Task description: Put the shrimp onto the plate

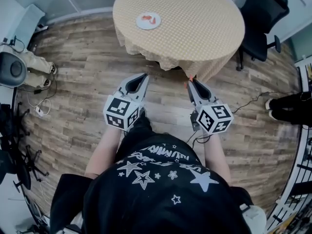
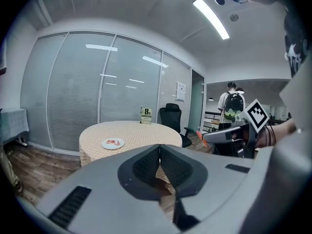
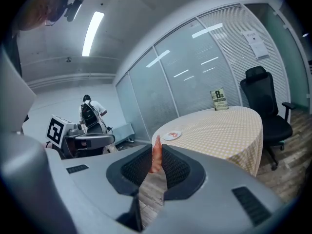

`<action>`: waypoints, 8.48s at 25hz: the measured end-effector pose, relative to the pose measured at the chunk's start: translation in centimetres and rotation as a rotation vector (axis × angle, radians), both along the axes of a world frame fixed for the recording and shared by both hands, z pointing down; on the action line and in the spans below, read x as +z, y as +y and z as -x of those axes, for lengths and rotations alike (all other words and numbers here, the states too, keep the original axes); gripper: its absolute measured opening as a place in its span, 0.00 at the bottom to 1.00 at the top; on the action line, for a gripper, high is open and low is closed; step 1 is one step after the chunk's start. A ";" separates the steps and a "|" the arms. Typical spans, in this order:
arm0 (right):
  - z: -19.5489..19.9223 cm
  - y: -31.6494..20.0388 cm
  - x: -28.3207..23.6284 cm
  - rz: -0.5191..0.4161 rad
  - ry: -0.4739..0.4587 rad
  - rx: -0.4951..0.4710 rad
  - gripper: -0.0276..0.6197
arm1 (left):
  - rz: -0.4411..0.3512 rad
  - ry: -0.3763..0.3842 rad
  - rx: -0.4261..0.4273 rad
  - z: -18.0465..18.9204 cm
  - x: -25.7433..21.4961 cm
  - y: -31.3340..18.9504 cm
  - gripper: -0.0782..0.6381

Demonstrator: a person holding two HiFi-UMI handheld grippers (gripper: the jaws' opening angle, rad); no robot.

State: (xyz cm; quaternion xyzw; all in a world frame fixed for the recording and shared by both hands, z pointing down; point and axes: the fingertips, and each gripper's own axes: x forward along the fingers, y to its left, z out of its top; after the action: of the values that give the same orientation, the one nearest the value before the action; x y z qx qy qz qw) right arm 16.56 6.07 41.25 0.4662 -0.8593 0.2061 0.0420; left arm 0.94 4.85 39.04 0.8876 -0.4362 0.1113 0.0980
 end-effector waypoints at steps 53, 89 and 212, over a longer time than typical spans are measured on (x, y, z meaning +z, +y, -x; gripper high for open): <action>16.8 -28.9 2.4 0.105 0.051 -0.135 0.13 | 0.089 0.024 -0.046 13.5 2.5 -26.3 0.12; 16.4 -37.9 7.4 0.204 0.017 -0.194 0.13 | 0.200 -0.037 -0.077 12.1 6.4 -35.3 0.12; 3.3 -21.2 9.2 0.233 0.025 0.018 0.13 | 0.244 -0.048 0.133 1.1 8.7 -20.4 0.12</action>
State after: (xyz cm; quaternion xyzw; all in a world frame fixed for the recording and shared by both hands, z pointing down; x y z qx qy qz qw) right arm 13.25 -15.08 50.50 0.4685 -0.8246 0.2992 0.1046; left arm -0.13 -15.53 47.71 0.8932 -0.3616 0.1908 0.1872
